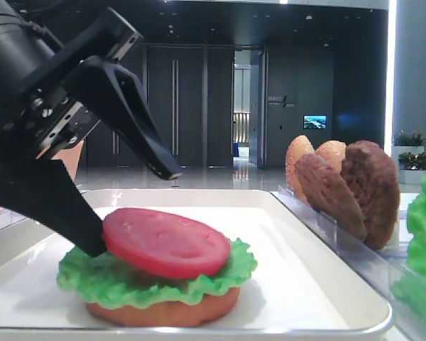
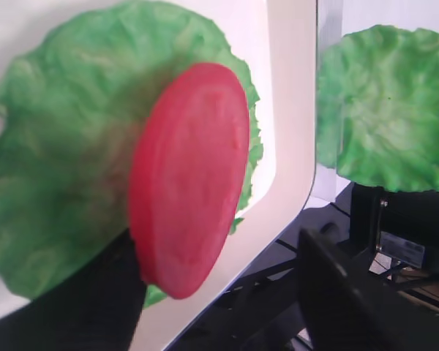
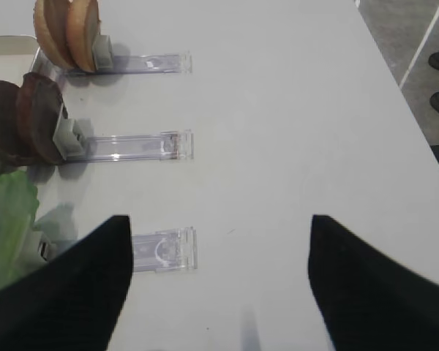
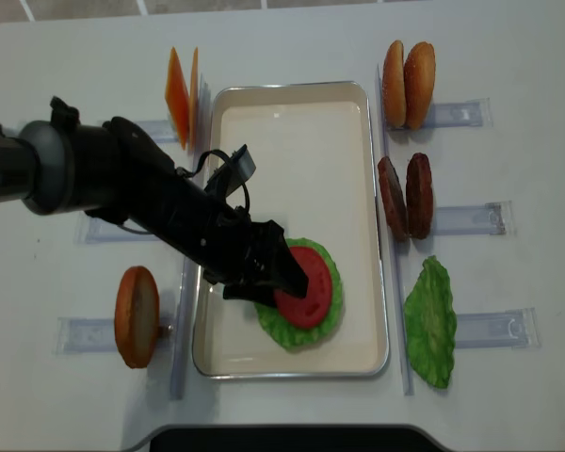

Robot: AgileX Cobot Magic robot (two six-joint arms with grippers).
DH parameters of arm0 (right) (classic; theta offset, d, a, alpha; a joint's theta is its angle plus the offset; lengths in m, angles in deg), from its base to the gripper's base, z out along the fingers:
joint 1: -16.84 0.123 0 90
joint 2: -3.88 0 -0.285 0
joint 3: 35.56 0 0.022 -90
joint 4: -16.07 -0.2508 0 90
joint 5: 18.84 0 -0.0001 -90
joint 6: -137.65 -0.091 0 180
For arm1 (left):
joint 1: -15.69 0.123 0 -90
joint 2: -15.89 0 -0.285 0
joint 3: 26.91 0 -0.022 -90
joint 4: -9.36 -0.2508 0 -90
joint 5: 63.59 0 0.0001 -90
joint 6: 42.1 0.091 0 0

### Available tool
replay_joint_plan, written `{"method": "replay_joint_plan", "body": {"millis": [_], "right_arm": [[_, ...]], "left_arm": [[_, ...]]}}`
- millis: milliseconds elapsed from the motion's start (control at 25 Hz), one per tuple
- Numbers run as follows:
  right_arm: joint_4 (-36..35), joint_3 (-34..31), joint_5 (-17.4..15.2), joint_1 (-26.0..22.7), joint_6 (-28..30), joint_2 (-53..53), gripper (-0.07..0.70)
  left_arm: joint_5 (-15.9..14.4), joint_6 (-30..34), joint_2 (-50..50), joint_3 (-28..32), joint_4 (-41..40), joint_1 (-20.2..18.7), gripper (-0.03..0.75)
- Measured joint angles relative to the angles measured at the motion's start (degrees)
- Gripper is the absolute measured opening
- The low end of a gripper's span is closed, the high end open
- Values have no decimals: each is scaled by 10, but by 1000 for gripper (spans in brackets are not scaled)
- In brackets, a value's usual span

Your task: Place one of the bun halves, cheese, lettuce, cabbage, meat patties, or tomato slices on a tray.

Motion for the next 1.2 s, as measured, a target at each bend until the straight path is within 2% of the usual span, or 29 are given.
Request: {"method": "replay_joint_plan", "body": {"millis": [120, 440, 640, 880, 1040, 1200], "right_arm": [[0, 0, 0, 0, 0, 0, 483], [0, 0, 0, 0, 0, 0, 483], [0, 0, 0, 0, 0, 0, 483], [0, 0, 0, 0, 0, 0, 482], [0, 0, 0, 0, 0, 0, 482], [0, 0, 0, 0, 0, 0, 482]], "left_arm": [[-3, -25, -7, 0, -30, 2, 533], [-18, -114, -75, -16, -138, 2, 543], [-75, -210, -119, -66, -276, 2, 544], [-185, -335, -164, -140, -448, 2, 544], [-199, -408, -192, -171, -541, 2, 544], [-205, -422, -204, -174, -551, 2, 544]]}}
